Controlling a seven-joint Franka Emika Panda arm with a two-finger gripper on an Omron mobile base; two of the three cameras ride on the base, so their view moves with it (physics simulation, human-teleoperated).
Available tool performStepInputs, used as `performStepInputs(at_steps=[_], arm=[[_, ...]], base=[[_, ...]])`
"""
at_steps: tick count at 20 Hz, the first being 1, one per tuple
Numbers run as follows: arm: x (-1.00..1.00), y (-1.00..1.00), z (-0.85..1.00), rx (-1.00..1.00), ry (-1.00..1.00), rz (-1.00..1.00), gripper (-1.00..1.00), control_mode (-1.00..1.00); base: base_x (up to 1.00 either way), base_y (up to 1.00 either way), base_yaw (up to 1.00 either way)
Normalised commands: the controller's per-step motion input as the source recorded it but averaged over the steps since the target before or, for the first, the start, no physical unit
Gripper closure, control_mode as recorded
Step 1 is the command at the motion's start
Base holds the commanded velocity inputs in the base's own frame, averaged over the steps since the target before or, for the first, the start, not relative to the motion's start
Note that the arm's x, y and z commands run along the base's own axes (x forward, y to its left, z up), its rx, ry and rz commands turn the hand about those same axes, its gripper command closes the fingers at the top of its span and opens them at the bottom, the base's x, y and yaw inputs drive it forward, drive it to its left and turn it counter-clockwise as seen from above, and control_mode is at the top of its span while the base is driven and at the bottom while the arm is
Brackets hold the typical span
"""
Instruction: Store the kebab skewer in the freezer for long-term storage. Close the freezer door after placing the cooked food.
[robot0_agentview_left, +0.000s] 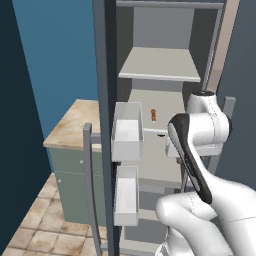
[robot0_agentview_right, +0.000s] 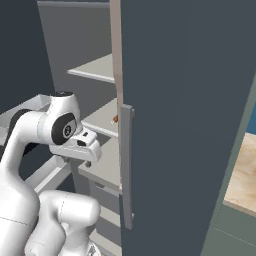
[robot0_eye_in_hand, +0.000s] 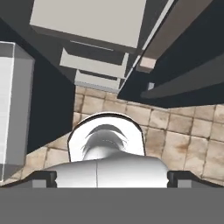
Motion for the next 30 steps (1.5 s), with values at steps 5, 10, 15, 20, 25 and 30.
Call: performStepInputs(at_steps=[5, 10, 15, 20, 25, 30], arm=[[-0.33, -0.13, 0.12, 0.13, 0.00, -0.08, -1.00, -1.00], [-0.44, -0.11, 0.09, 0.03, -0.03, -0.07, -1.00, -1.00], [-0.42, -0.09, 0.02, -0.05, -0.08, -0.07, -1.00, -1.00], [-0.17, 0.00, 0.02, -0.06, -0.07, -0.02, -1.00, -1.00], [0.00, 0.00, 0.00, 0.00, 0.01, 0.00, -1.00, -1.00], [0.00, 0.00, 0.00, 0.00, 0.00, 0.00, -1.00, -1.00]], base=[[0.00, 0.00, 0.00], [0.00, 0.00, 0.00], [0.00, 0.00, 0.00], [0.00, 0.00, 0.00], [0.00, 0.00, 0.00], [0.00, 0.00, 0.00]])
